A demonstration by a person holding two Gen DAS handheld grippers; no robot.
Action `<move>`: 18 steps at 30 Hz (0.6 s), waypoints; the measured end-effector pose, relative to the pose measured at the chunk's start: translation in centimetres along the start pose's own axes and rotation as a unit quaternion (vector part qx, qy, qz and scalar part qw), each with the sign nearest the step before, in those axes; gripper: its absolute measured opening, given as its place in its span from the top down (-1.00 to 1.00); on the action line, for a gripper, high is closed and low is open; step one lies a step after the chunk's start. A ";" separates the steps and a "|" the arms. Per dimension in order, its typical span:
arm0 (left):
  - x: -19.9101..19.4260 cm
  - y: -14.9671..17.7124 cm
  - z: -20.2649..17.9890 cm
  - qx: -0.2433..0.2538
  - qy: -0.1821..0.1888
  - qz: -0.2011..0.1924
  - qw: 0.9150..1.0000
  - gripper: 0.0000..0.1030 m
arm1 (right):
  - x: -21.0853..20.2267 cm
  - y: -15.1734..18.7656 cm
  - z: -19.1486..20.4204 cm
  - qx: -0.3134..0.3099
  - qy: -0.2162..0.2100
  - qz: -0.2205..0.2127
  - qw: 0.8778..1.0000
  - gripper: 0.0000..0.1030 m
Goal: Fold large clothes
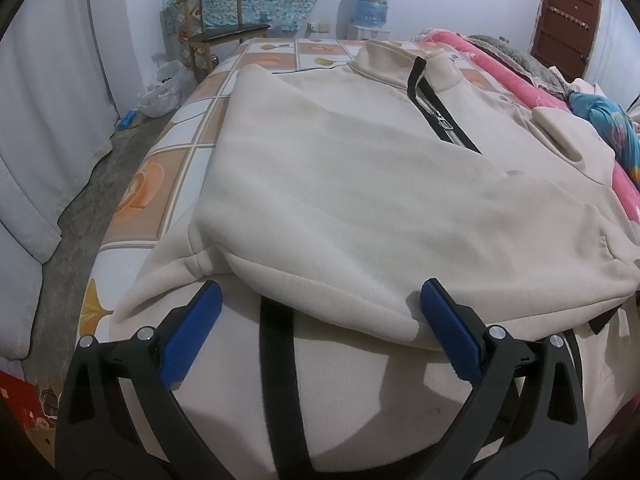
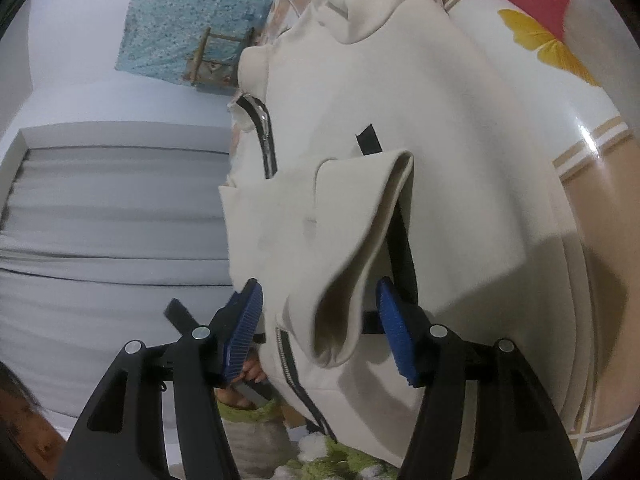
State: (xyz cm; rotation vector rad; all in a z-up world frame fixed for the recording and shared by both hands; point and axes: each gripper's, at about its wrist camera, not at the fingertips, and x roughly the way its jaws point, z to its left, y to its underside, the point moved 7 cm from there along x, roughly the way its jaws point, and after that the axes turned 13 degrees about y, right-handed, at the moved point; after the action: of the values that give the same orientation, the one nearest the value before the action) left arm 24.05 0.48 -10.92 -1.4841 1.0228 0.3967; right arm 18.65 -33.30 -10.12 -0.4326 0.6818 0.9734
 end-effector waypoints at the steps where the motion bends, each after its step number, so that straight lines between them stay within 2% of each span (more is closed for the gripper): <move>1: 0.0 0.0 0.0 0.000 0.000 0.000 1.000 -0.87 | 0.2 -0.2 0.2 -0.002 0.009 0.000 1.000 -0.12; 4: 0.0 0.0 0.0 0.000 0.000 -0.001 1.000 -0.87 | 0.8 -0.7 -0.1 -0.011 0.060 -0.007 0.998 -0.12; 7: 0.0 0.0 -0.1 0.001 0.000 -0.003 1.000 -0.87 | 1.5 -1.3 0.6 -0.029 0.074 -0.017 0.997 -0.11; 8: 0.0 0.0 0.0 0.001 0.000 -0.004 1.000 -0.87 | 1.5 -1.3 0.8 -0.036 0.081 -0.021 0.996 -0.04; 10: -0.1 0.0 0.0 0.001 0.003 -0.006 1.000 -0.87 | 1.8 -1.3 1.2 -0.060 0.108 -0.024 0.992 0.44; 11: -0.2 0.0 0.1 -0.001 0.007 -0.008 1.000 -0.87 | 1.9 -1.2 1.4 -0.070 0.115 -0.024 0.991 0.52; 12: -0.3 0.0 0.1 -0.003 0.012 -0.010 1.000 -0.87 | 1.9 -1.2 1.7 -0.085 0.127 -0.028 0.988 0.76; 13: -0.6 0.0 0.3 -0.009 0.021 -0.014 1.000 -0.87 | 1.8 -1.2 2.1 -0.100 0.138 -0.034 0.985 0.87; 15: -1.5 -0.1 0.4 -0.024 0.041 -0.028 0.998 -0.87 | 0.7 -1.2 3.9 -0.139 0.149 -0.051 0.978 0.89; 18: -3.7 -0.3 -0.2 -0.022 0.078 -0.066 0.995 -0.86 | -1.2 -2.2 8.9 -0.203 0.139 -0.082 0.966 0.89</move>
State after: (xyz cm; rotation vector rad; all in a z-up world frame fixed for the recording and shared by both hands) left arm 22.16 1.58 -7.89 -1.6322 1.0362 0.2136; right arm 22.99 -29.63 -2.84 -0.9866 0.6852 0.9012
